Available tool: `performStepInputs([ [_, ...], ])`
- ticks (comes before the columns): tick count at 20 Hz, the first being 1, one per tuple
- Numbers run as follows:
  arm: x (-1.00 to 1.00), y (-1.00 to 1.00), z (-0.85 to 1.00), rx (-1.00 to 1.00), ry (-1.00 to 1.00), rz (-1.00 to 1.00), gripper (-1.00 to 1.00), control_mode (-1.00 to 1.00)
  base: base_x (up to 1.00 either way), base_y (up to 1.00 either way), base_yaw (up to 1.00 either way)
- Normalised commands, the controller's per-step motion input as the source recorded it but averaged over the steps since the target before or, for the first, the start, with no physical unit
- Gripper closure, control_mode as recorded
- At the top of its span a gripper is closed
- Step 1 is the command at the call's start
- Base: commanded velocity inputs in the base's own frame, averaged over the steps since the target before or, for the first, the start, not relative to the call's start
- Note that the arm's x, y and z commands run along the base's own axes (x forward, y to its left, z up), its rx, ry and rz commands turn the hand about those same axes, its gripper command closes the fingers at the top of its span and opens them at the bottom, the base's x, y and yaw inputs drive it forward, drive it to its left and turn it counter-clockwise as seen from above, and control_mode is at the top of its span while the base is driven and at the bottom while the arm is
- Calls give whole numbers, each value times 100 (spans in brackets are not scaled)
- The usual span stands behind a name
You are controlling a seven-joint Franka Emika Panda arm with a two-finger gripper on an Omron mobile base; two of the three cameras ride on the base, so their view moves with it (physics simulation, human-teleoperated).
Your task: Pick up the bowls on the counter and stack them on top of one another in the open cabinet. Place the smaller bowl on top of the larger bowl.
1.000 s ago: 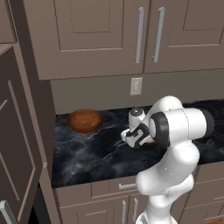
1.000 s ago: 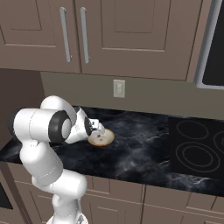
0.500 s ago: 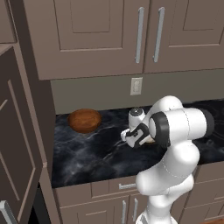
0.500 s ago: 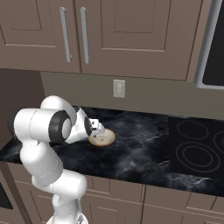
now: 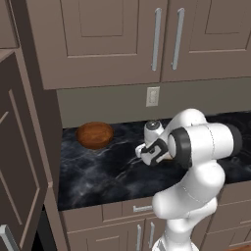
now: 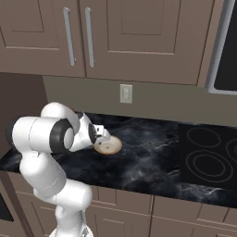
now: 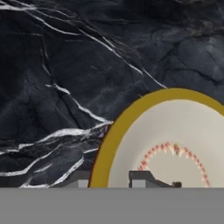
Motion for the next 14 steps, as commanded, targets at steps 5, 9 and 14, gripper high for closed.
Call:
performStepInputs([
  [5, -24, 1, 42, 0, -8, 9, 100, -100, 0, 0, 0],
  [9, -29, 7, 40, 0, -7, 11, 100, -100, 0, 0, 0],
  [14, -23, 7, 42, 0, -3, 16, 100, -100, 0, 0, 0],
])
